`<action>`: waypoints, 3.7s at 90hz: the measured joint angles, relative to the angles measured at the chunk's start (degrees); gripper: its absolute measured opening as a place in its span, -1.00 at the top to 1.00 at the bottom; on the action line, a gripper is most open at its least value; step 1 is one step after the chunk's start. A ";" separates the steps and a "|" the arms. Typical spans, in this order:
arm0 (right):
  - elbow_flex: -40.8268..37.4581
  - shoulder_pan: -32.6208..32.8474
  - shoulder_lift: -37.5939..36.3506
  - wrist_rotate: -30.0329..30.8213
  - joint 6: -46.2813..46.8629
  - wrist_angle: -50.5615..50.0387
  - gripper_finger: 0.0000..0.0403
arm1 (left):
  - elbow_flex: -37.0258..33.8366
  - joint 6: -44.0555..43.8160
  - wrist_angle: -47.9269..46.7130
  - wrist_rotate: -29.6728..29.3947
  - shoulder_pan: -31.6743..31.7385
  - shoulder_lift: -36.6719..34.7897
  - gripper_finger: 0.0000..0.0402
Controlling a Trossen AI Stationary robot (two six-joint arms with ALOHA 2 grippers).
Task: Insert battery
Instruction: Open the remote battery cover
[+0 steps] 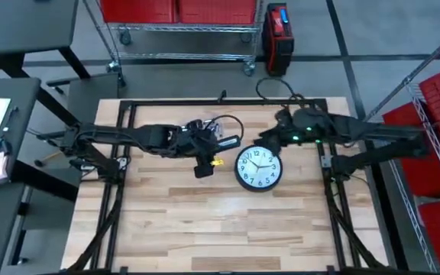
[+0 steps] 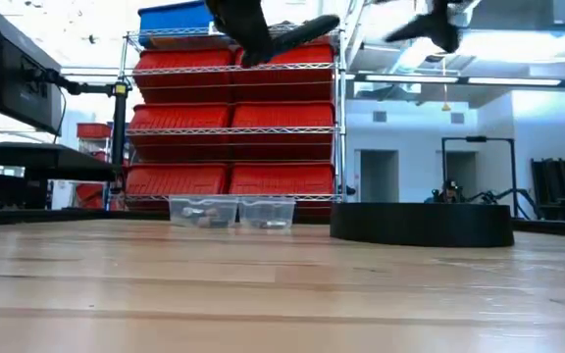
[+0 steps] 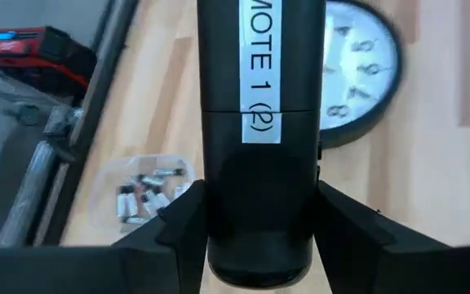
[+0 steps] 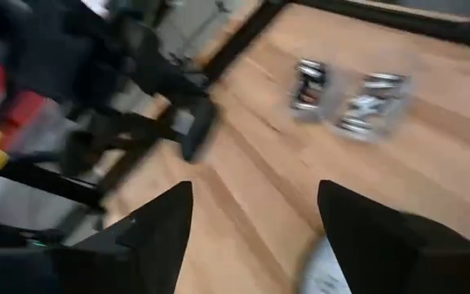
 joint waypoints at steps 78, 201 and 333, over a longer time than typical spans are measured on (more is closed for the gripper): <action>-0.06 -1.82 14.59 -4.00 13.21 18.49 -0.27 | -0.04 3.48 -2.78 -1.66 0.55 1.53 0.22; -0.02 -6.99 1.58 -6.48 3.73 3.06 0.69 | -0.64 2.18 -4.71 -1.59 0.46 1.31 0.70; -0.04 -5.07 1.65 -6.85 4.78 9.80 0.69 | 11.78 16.53 8.92 -5.46 0.76 7.24 -0.37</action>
